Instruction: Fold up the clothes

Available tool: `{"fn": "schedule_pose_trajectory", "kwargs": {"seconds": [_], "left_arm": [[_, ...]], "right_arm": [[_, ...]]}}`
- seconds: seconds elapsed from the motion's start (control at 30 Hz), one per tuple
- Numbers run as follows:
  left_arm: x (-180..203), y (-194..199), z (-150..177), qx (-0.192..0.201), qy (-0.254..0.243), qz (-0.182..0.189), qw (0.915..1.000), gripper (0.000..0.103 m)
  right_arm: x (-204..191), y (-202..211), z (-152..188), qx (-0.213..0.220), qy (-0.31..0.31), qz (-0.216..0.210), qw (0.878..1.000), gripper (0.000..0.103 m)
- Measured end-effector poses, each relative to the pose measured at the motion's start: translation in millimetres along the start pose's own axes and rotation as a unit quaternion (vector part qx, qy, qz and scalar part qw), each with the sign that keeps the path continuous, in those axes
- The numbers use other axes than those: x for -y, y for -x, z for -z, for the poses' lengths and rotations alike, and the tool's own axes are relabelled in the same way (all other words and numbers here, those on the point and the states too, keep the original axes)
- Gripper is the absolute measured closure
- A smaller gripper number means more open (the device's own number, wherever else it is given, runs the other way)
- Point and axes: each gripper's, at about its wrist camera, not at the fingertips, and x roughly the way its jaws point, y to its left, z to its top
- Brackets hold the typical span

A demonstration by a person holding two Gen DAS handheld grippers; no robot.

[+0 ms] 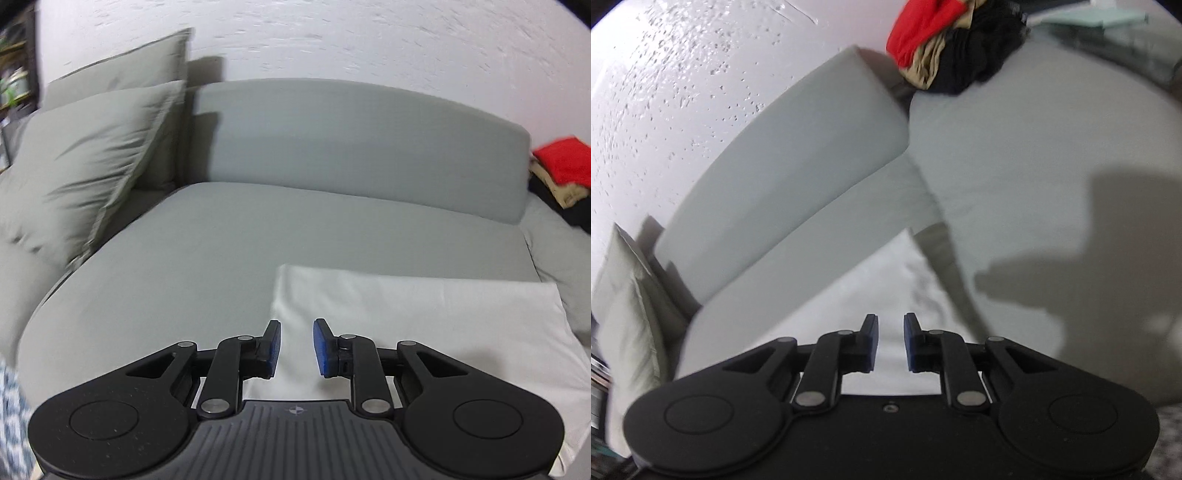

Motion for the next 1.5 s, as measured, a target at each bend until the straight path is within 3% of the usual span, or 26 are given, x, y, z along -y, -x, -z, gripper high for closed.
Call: {"fn": "schedule_pose_trajectory", "kwargs": {"seconds": [0.1,0.2,0.23,0.3,0.37,0.47,0.6,0.73,0.83,0.93,0.97,1.03,1.13,1.2,1.3,1.37,1.43,1.5], "left_arm": [[9,-35,8,-0.036,-0.011,0.000,0.9993,0.080],[9,-55,21,-0.063,-0.010,-0.014,0.9978,0.077],[6,-55,22,-0.063,-0.008,-0.019,0.9978,0.074],[0,-53,26,-0.063,-0.002,-0.030,0.9976,0.074],[-7,-51,29,-0.062,0.003,-0.040,0.9973,0.074],[-18,-41,31,-0.063,0.000,-0.055,0.9965,0.074],[-29,-13,36,-0.047,0.002,-0.067,0.9966,0.074],[-39,19,48,-0.023,0.017,-0.058,0.9979,0.075],[-36,21,54,-0.022,0.001,-0.037,0.9991,0.075],[-27,8,54,-0.039,-0.033,-0.034,0.9981,0.078],[-25,2,53,-0.057,-0.046,-0.045,0.9962,0.077],[-21,-8,53,-0.094,-0.073,-0.101,0.9877,0.073],[-28,-2,53,-0.112,-0.064,-0.111,0.9854,0.071],[-31,6,56,-0.109,-0.056,-0.107,0.9867,0.071],[-33,23,63,-0.090,-0.040,-0.108,0.9893,0.072],[-32,36,66,-0.073,-0.027,-0.103,0.9916,0.072],[-29,46,64,-0.058,-0.013,-0.090,0.9942,0.071],[-23,52,59,-0.046,-0.005,-0.073,0.9963,0.071]], "right_arm": [[10,-31,2,-0.028,-0.033,-0.028,0.999,0.087],[23,-62,-1,-0.042,-0.065,-0.028,0.997,0.087],[28,-70,-2,-0.040,-0.065,-0.012,0.997,0.089],[38,-78,-5,-0.020,-0.057,0.031,0.998,0.102],[48,-73,-8,0.008,-0.051,0.121,0.991,0.103],[59,-55,-9,0.003,-0.071,0.099,0.993,0.103],[48,-14,-5,0.017,-0.042,0.081,0.996,0.092],[34,23,9,0.005,-0.022,0.026,0.999,0.087],[18,31,27,-0.022,0.018,-0.007,1.000,0.083],[3,16,45,-0.055,0.063,-0.007,0.996,0.083],[-1,9,53,-0.067,0.078,-0.003,0.995,0.083],[-9,1,70,-0.095,0.106,0.027,0.989,0.084],[-18,14,82,-0.091,0.148,0.053,0.983,0.084],[-17,23,84,-0.100,0.149,0.062,0.982,0.083],[0,39,77,-0.102,0.100,0.050,0.988,0.082],[10,44,63,-0.092,0.050,0.018,0.994,0.077],[21,54,58,-0.082,0.000,-0.010,0.997,0.064],[27,56,53,-0.079,-0.032,-0.023,0.996,0.061]]}}
